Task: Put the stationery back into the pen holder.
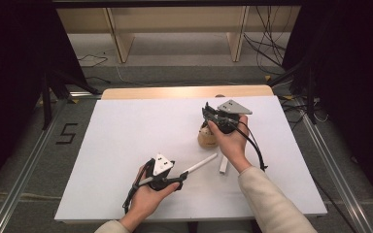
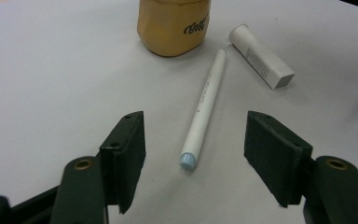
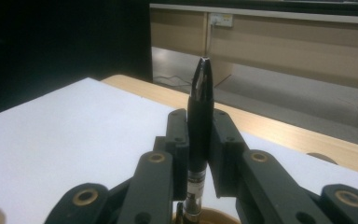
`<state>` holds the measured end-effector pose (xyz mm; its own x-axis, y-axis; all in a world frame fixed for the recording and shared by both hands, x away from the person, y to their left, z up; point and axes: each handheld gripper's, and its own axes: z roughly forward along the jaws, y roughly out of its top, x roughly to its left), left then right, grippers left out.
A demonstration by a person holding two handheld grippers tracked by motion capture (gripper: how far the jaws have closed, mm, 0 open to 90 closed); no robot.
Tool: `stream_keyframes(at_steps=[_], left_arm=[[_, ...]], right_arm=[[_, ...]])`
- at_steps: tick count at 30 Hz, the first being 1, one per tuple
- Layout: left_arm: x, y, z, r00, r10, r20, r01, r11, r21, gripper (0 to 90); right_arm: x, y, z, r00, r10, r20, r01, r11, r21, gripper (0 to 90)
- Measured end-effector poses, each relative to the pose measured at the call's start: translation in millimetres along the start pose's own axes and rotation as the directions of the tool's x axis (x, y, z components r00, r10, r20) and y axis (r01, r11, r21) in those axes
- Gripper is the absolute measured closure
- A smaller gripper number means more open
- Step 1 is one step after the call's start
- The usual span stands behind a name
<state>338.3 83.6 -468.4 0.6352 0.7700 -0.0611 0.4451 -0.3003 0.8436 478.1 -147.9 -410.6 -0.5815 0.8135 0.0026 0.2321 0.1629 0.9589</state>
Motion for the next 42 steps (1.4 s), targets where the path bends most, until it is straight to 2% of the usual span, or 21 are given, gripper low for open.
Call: stream_keyframes(at_steps=[15,42], left_arm=[[-0.7,-0.6,1.1,1.0,-0.002,0.005,0.002,1.0,0.001,38.3],[-1.1,-0.7,1.3,1.0,0.002,0.004,-0.002,1.0,0.003,38.1]], right_arm=[[6.3,-9.3,8.5,0.9994,-0.034,-0.001,0.034,0.998,0.05,79.6],[5.8,-17.3,11.9,0.9994,-0.035,0.005,0.034,0.996,0.081,79.4]])
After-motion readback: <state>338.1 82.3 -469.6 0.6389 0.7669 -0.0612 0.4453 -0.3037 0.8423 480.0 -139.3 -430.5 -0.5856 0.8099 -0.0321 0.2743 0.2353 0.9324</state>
